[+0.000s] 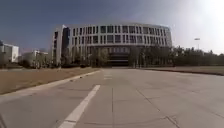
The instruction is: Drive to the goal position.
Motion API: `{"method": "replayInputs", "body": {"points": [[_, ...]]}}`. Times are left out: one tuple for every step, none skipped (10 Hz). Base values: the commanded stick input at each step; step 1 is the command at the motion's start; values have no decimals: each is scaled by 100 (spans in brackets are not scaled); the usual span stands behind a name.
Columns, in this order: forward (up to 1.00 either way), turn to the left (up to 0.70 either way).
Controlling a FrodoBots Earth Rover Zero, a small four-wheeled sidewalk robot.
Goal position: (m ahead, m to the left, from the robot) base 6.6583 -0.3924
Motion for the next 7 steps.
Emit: {"method": "replayInputs", "body": {"points": [[70, 0], [70, 2], [70, 2], [70, 2], [70, 2], [70, 2], [70, 2]]}}
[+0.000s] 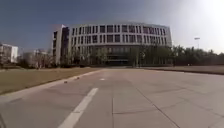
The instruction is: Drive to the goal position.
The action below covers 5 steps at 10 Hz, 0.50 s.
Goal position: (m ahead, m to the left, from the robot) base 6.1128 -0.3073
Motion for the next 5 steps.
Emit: {"method": "replayInputs", "body": {"points": [[70, 2], [70, 2], [70, 2], [70, 2], [70, 2]]}}
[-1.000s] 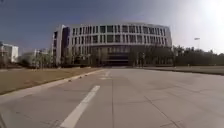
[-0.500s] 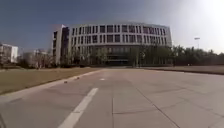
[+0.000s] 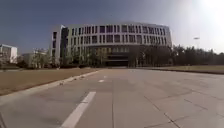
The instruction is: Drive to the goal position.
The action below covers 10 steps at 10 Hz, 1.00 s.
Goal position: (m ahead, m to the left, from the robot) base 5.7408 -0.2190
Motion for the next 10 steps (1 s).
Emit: {"method": "replayInputs", "body": {"points": [[70, 2], [70, 2], [70, 2], [70, 2], [70, 2], [70, 2], [70, 2], [70, 2], [70, 2], [70, 2]]}}
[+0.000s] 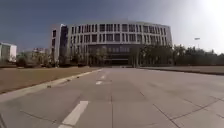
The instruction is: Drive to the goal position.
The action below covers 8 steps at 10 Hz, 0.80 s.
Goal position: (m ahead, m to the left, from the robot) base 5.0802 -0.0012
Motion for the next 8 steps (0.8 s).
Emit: {"method": "replayInputs", "body": {"points": [[70, 2], [70, 2], [70, 2], [70, 2], [70, 2], [70, 2], [70, 2], [70, 2]]}}
